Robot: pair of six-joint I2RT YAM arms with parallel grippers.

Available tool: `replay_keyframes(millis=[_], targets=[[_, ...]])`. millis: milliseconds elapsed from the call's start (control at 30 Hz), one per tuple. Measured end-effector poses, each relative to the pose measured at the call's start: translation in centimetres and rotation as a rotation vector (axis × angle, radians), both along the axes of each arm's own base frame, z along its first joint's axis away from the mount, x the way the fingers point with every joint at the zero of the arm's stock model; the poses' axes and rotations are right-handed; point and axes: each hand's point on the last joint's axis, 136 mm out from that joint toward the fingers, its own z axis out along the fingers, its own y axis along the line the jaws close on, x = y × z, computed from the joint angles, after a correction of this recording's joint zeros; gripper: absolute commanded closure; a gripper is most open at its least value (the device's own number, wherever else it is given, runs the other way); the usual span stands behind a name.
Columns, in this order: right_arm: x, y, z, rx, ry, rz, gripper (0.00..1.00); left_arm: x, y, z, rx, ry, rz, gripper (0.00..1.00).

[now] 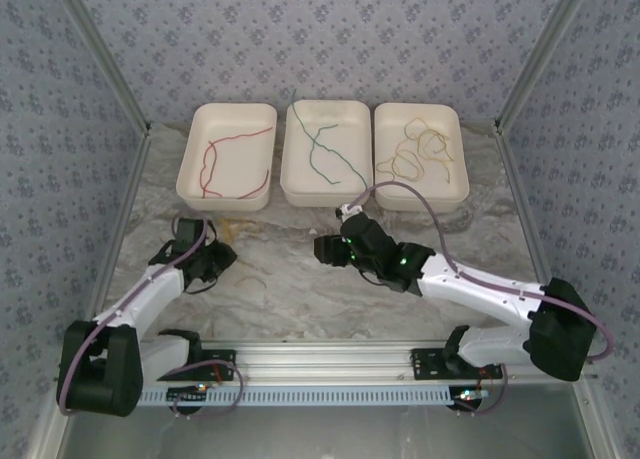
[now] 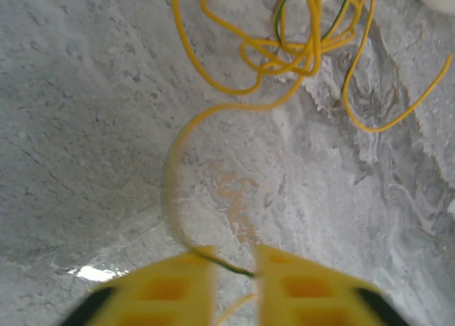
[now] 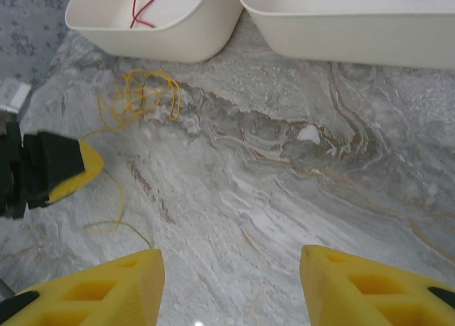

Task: Untangle the cables

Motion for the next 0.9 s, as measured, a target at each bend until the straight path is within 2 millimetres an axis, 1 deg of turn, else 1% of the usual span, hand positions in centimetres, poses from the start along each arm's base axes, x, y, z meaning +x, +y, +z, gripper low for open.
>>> replay_keyframes(millis=[67,100,167,200,267,333,367,400,433,500,533,633,767,833,900], targets=[[0.8,0.2,-0.3,0.018,0.009,-0.019,0.45,0.0,-0.3,0.3,-0.007,-0.014,-0.019,1.0],[1.2,0.3,-0.6,0.025,0.018,-0.028,0.45,0.2,-0.6,0.8,-0.013,-0.037,-0.038,1.0],[2.0,0.5,-1.4,0.036,0.039,-0.041,0.45,0.5,-1.7,2.3,-0.032,-0.104,-0.098,1.0],[2.3,0.5,-1.6,0.043,0.048,-0.049,0.45,0.6,-2.7,3.4,-0.044,-0.146,-0.149,1.0],[2.8,0.3,-1.7,0.059,0.06,-0.062,0.45,1.0,-5.0,6.4,-0.064,-0.226,-0.265,1.0],[3.4,0.1,-1.0,0.093,0.058,-0.077,0.45,1.7,-7.5,10.9,-0.078,-0.324,-0.39,1.0],[3.7,-0.2,-0.7,0.106,0.056,-0.088,0.44,2.1,-8.5,12.9,-0.082,-0.368,-0.437,1.0],[4.1,-0.6,-0.2,0.127,0.055,-0.104,0.44,2.5,-9.6,15.5,-0.086,-0.424,-0.492,1.0],[4.6,-1.1,0.5,0.149,0.051,-0.121,0.43,2.8,-10.4,17.5,-0.088,-0.471,-0.533,1.0],[5.3,-2.2,2.0,0.209,0.045,-0.158,0.43,3.1,-12.1,21.0,-0.094,-0.543,-0.615,1.0],[5.7,-2.7,2.9,0.243,0.042,-0.176,0.42,3.0,-12.9,22.2,-0.1,-0.569,-0.654,1.0],[6.4,-4.2,5.9,0.364,0.033,-0.225,0.41,2.6,-15.7,24.8,-0.128,-0.614,-0.776,1.0],[5.8,-5.0,8.8,0.485,0.038,-0.246,0.4,2.5,-18.6,26.7,-0.159,-0.633,-0.888,1.0],[5.2,-5.5,9.5,0.538,0.056,-0.265,0.39,2.6,-20.0,27.8,-0.173,-0.649,-0.927,1.0],[4.5,-6.4,9.1,0.582,0.085,-0.296,0.38,2.7,-21.1,28.8,-0.186,-0.67,-0.955,1.0]])
